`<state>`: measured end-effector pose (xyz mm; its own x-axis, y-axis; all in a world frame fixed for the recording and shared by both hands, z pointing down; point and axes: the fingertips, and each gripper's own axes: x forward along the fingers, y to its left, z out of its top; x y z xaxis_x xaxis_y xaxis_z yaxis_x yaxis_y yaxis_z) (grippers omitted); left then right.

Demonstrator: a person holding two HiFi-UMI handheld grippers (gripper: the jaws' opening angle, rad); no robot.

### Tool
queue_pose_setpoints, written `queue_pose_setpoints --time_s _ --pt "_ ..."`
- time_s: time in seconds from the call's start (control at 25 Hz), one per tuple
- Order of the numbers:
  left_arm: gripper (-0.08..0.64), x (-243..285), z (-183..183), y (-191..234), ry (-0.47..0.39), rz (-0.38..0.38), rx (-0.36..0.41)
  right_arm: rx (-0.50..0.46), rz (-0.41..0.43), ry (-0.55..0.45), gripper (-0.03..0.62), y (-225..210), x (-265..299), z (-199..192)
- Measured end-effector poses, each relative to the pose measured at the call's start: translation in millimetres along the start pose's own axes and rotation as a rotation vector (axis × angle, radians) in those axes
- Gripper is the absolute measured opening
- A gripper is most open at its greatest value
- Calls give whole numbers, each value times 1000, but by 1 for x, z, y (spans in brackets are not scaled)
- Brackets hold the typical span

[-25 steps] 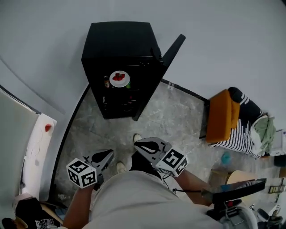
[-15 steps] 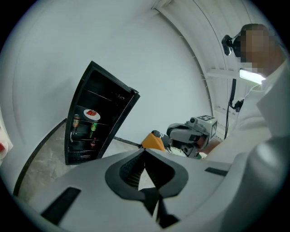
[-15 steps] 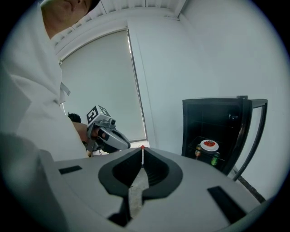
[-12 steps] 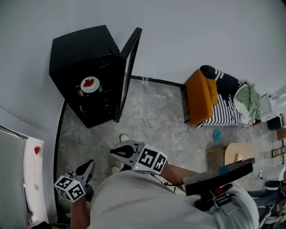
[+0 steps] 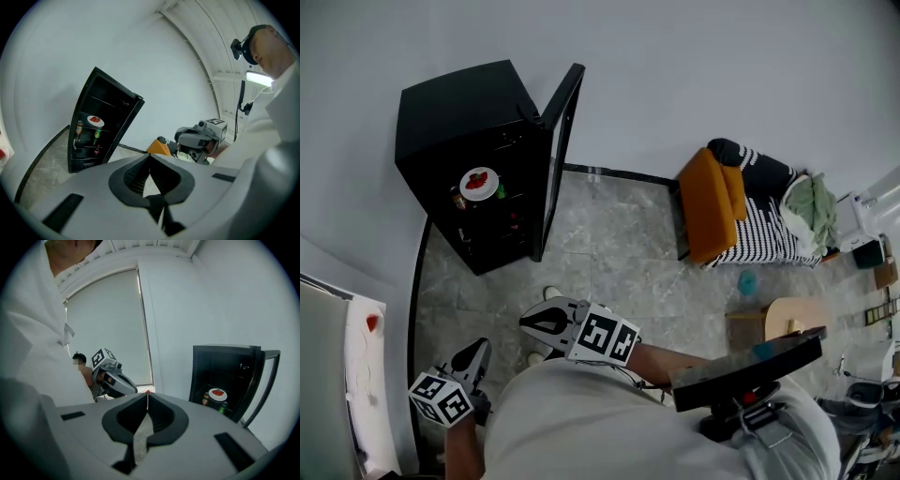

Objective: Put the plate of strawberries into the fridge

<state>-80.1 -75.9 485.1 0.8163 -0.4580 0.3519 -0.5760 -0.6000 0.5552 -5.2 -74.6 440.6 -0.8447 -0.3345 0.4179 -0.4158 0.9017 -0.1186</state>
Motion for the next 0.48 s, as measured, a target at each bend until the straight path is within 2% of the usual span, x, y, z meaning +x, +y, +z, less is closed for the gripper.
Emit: queue_pose_setpoints --time_s 0.48 --pt "12 10 0 3 17 8 7 -3 12 4 17 -6 3 -1"
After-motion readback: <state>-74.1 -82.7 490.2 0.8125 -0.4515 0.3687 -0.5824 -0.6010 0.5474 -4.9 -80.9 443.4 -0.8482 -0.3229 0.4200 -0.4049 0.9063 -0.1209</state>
